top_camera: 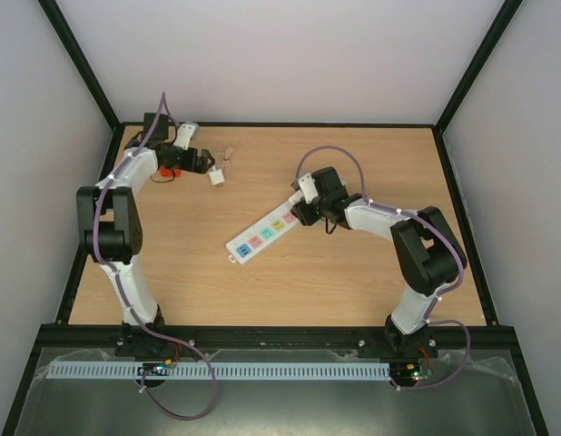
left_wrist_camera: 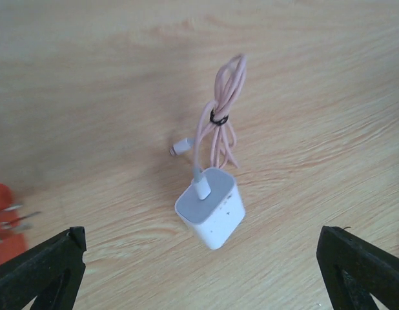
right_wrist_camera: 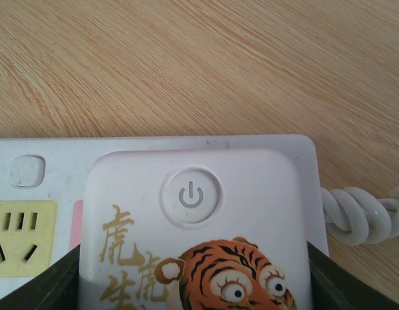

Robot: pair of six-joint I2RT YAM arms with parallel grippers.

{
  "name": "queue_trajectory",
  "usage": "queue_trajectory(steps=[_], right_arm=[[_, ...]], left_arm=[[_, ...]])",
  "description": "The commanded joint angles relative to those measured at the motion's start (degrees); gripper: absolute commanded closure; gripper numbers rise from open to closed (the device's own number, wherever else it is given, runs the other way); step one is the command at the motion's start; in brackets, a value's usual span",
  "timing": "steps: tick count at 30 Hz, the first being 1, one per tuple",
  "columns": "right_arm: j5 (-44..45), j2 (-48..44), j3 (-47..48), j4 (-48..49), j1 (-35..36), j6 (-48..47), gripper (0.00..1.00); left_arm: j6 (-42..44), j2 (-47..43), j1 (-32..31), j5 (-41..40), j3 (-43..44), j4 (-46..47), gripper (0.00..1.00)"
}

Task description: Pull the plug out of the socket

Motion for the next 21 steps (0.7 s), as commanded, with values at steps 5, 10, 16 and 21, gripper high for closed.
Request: queue_trajectory(steps=[5, 10, 16, 21], right_arm=[[-2.1, 1.0, -1.4, -3.5, 0.4, -0.3, 0.70], [-2.9, 0.8, -1.3, -3.9, 2.0, -0.7, 0.70], [-3.8, 1.1, -1.1, -4.5, 4.4, -1.7, 0.70], [-5.1, 1.6, -0.4, -5.7, 5.6, -2.0, 0.63]], left_arm=[[5.1, -13.0, -0.6, 0.0, -9.0, 3.1, 0.00], [8.1, -17.7, -1.9, 1.4, -15.0, 3.1, 0.00], [10.8, -20.8, -4.6, 4.7, -19.0, 0.6, 0.00], [11.6, -22.7, -9.0, 5.3, -21.1, -0.9, 0.00]])
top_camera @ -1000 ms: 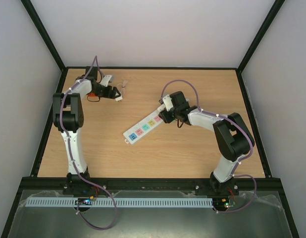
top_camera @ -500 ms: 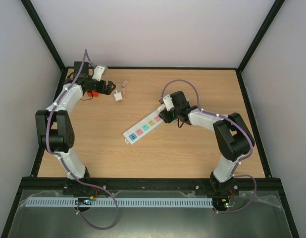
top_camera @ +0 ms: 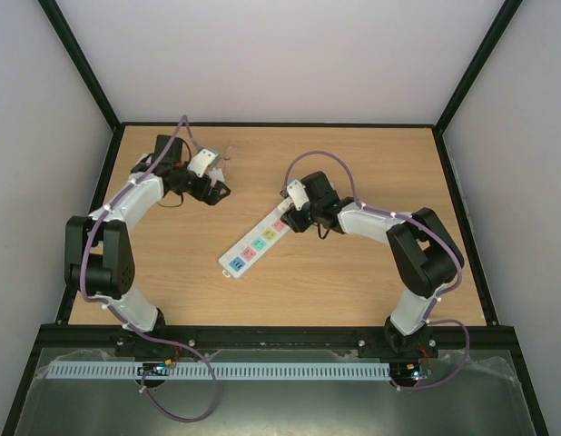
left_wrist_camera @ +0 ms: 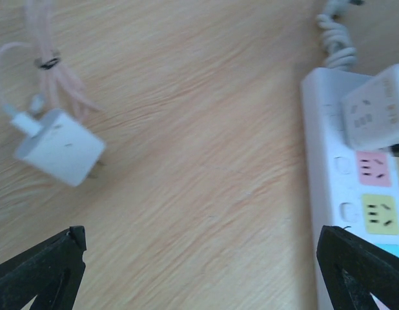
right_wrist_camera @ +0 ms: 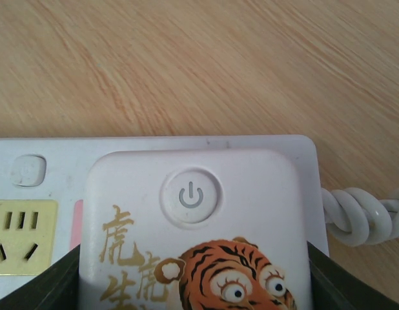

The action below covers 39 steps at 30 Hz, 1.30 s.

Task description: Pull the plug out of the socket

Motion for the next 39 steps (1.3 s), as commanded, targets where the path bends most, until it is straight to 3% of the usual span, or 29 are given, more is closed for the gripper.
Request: queue_trajectory(steps=[1, 5, 12, 18, 22, 29, 39], right_arm=[[-3.5, 1.4, -0.1, -5.7, 1.4, -0.4, 0.56], [-4.3, -0.4, 2.0, -7.4, 1.3, -0.5, 0.31], [-3.8, -4.0, 7.1, -9.6, 0.9, -1.5, 0.09], [-7.3, -5.9, 10.0, -14.7, -1.3, -2.9, 0.05], [-10.5, -10.0, 5.9, -17.3, -4.9, -6.3, 0.05], [-15.3, -18.4, -2.0, -22.3, -10.6, -12.4, 0.07], [-18.2, -20.9, -8.6, -25.5, -17.1, -22.5, 0.21]], left_arm=[[1.9, -3.6, -3.8, 2.3, -1.9, -1.6, 0.00], [3.1, -4.8, -6.9, 2.5, -2.7, -1.8, 0.00], [3.5, -2.3, -8.1, 4.5, 2.2, -4.8, 0.00], [3.8, 0.1, -8.9, 3.2, 2.7, -5.8, 0.00], [6.5, 1.4, -9.6, -0.8, -0.1, -6.2, 0.00], [15.2, 5.0, -12.1, 1.5, -3.3, -12.9, 0.07], [22.2, 4.7, -15.2, 8.4, -10.3, -16.9, 0.17]])
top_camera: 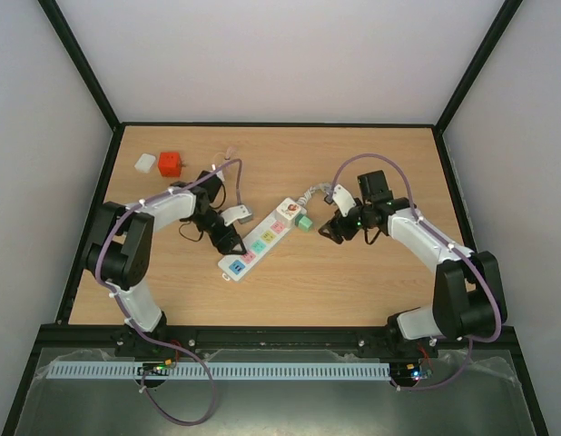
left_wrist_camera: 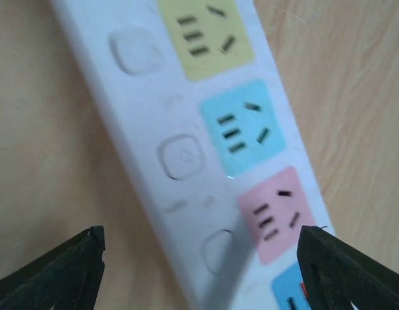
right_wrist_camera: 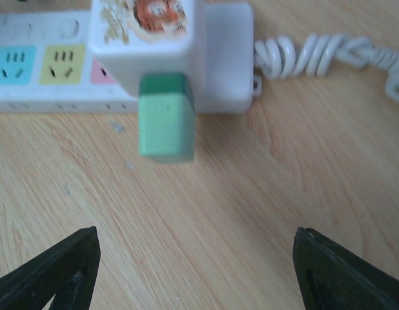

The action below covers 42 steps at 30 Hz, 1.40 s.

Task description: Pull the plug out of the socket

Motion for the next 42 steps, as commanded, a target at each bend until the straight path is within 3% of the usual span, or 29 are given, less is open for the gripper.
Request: queue_trajectory(steps=[1, 9, 14, 23, 31, 42], right_arm=[[-2.8, -1.1, -3.5, -2.2, -1.1, -7.2, 0.23], [-6.6, -2.4, -8.3, 10.3, -1.1, -6.0, 0.32], [-5.1, -1.1, -9.4, 17.4, -1.0, -6.2, 0.31], [-9.0, 5.8, -3.5, 14.5, -0.5, -12.9, 0.33], [-7.4, 9.7, -3.2, 15.6, 2.3, -14.7, 0.40], [-2.8, 11.7, -2.8, 20.3, 4.2, -12.7, 0.57]], left_arm=[[4.7, -0.8, -2.3, 4.3, -3.7, -3.1, 0.19], [9.0, -4.2, -6.0, 8.0, -7.3, -5.2, 0.31], [8.7, -7.1, -5.6, 8.3, -7.6, -4.6, 0.31], [5.4, -12.7, -2.0, 10.8, -7.8, -0.2, 0.20], [-0.6, -19.4, 1.2, 6.5, -11.0, 10.1, 0.19], [7.2, -25.4, 4.8, 11.1, -13.2, 9.3, 0.21]])
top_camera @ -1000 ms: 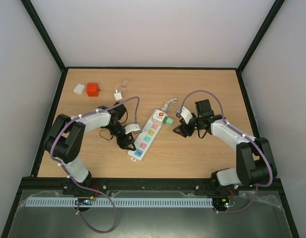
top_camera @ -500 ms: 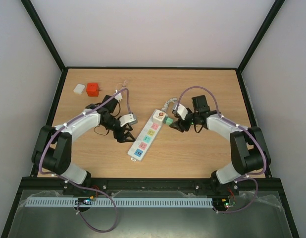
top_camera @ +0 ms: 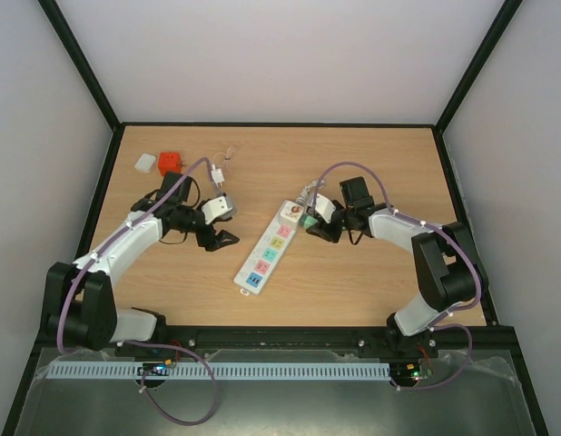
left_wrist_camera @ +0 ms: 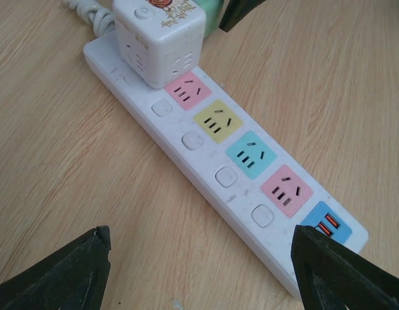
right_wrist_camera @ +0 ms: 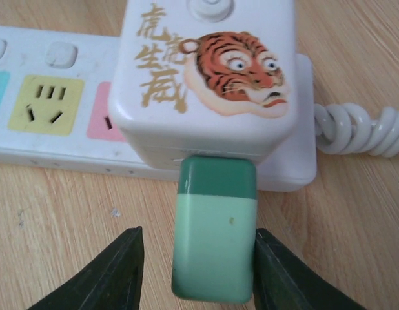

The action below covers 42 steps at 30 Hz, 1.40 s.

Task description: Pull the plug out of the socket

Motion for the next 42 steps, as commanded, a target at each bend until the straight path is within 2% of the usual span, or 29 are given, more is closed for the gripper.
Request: queue_trajectory(steps=[1, 9, 16, 20, 26, 33, 38, 42], right_arm=[[2.2, 0.8, 1.3, 3.3, 0.9, 0.8, 0.58], [4.3, 1.9, 2.3, 2.2, 3.6, -1.0, 0.75], [2.7, 1.9, 2.9, 1.0, 8.0, 0.9, 0.81], [2.5, 1.4, 2.5, 2.4, 10.2, 2.6, 0.82], [1.4, 1.8, 2.5, 3.9, 12.1, 5.0, 0.82], [1.6, 2.4, 2.0, 4.6, 12.9, 5.1, 0.83], [1.3, 2.3, 1.5, 5.6, 12.9, 5.2, 0.83], [1.4, 2.3, 1.5, 5.9, 12.9, 5.4, 0.83]], left_arm=[[4.0, -1.4, 0.2, 3.0, -1.4, 0.5, 0.21], [9.6, -1.8, 0.2, 2.9, -0.4, 0.2, 0.22], [17.7, -1.0, 0.0, 3.3, -0.5, 1.8, 0.21], [18.1, 2.9, -1.2, 3.2, 1.2, 4.8, 0.21], [19.0, 11.8, -5.3, 4.4, 7.2, 4.4, 0.21], [18.0, 16.9, -10.1, 0.6, 9.3, 9.0, 0.11], [19.2, 19.8, -10.6, 0.4, 10.7, 9.6, 0.11], [20.1, 22.1, -11.3, 0.8, 11.8, 9.1, 0.16]])
